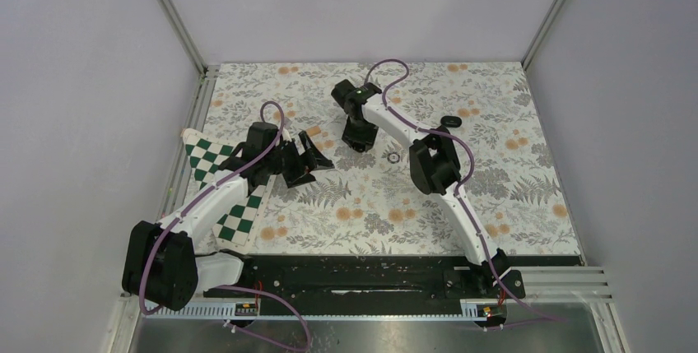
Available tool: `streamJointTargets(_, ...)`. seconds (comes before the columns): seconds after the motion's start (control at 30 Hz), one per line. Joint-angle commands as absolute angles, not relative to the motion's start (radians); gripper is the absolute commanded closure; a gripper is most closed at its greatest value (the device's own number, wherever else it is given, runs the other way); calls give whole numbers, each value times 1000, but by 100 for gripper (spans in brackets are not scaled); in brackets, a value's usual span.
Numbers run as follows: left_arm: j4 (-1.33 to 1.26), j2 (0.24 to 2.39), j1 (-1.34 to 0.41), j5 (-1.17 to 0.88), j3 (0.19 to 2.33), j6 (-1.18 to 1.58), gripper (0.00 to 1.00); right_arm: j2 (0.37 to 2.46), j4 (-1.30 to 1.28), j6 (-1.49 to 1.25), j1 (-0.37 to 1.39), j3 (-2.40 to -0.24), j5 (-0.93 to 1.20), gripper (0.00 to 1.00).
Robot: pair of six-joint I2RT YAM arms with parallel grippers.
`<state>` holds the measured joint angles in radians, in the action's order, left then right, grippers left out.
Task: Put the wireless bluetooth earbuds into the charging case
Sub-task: Pick up the charging case from the center of the board, then pass from the right arm to the left
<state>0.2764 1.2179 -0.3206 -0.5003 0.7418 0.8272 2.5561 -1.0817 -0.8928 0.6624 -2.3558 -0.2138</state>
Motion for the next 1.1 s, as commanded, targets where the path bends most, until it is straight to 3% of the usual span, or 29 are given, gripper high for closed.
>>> streamJointTargets(0.0,247,1193,-314,-521,740,813,11,2460,-1035,-788,658,-2288,-154,66)
streamJointTargets(0.03,253,1201,-312,-524,747,806,3,2414,-1009,-755,660,-2237,-155,66)
streamJointTargets(0.17,258,1254,-244,-590,776,798,1,2142,-774,-628,663,-1844,-114,69)
streamJointTargets(0.23,215,1268,-190,-628,768,820,5,1957,-582,-578,663,-1616,-53,72)
streamJointTargets(0.33,220,1312,-186,-625,807,819,18,1783,-390,-523,663,-1337,141,71)
streamJointTargets(0.47,220,1389,-264,-641,883,836,20,1650,-235,-513,675,-1131,270,71)
streamJointTargets(0.57,150,1442,-316,-684,904,885,13,1596,-148,-497,696,-1040,312,70)
streamJointTargets(0.7,126,1532,-367,-723,936,900,11,1561,-75,-485,712,-993,342,70)
streamJointTargets(0.9,85,1628,-386,-768,938,910,26,1558,-86,-461,726,-1017,357,69)
streamJointTargets(1.07,59,1686,-393,-852,933,922,28,1557,-89,-454,733,-1026,354,69)
